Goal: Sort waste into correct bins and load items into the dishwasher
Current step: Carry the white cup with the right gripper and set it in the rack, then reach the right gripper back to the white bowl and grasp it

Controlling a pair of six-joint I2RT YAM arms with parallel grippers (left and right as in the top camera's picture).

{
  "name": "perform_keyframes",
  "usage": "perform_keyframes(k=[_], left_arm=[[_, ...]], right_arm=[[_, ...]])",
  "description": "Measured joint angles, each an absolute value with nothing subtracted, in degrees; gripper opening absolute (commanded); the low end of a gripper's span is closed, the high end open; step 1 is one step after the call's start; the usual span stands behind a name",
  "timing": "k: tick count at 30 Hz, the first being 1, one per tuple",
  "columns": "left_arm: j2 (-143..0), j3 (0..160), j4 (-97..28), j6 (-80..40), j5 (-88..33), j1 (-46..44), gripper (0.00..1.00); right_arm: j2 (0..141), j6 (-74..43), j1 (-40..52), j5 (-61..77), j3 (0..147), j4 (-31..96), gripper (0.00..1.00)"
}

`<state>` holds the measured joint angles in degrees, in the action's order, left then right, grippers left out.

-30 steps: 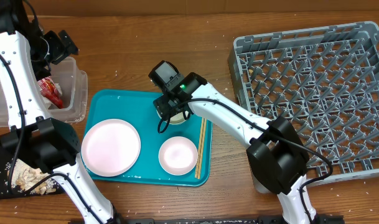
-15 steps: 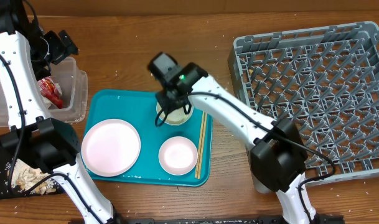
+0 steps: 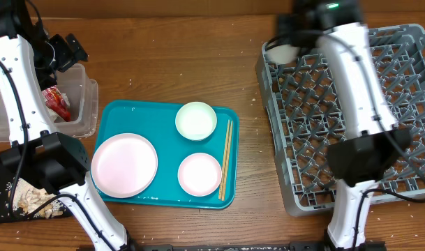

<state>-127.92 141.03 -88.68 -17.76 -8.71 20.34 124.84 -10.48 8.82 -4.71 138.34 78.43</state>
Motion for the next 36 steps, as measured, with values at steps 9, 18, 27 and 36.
perform_keyframes(k=[9,18,27,36], left_arm=[[-127.9,141.0,-88.7,-17.8,-8.7,20.3,1.0],[-127.9,141.0,-88.7,-17.8,-8.7,20.3,1.0],[-127.9,141.0,-88.7,-17.8,-8.7,20.3,1.0],[-127.9,141.0,-88.7,-17.8,-8.7,20.3,1.0]], right_arm=[[124.8,-10.5,-4.6,-4.8,134.9,78.9,0.63],[124.8,-11.5,-2.9,-2.3,131.4,80.8,0.94],[124.5,-12.4,0.7,12.4,131.9,84.6,0.95],[122.0,-12.0,29.9,20.1,130.2,72.8,0.91]])
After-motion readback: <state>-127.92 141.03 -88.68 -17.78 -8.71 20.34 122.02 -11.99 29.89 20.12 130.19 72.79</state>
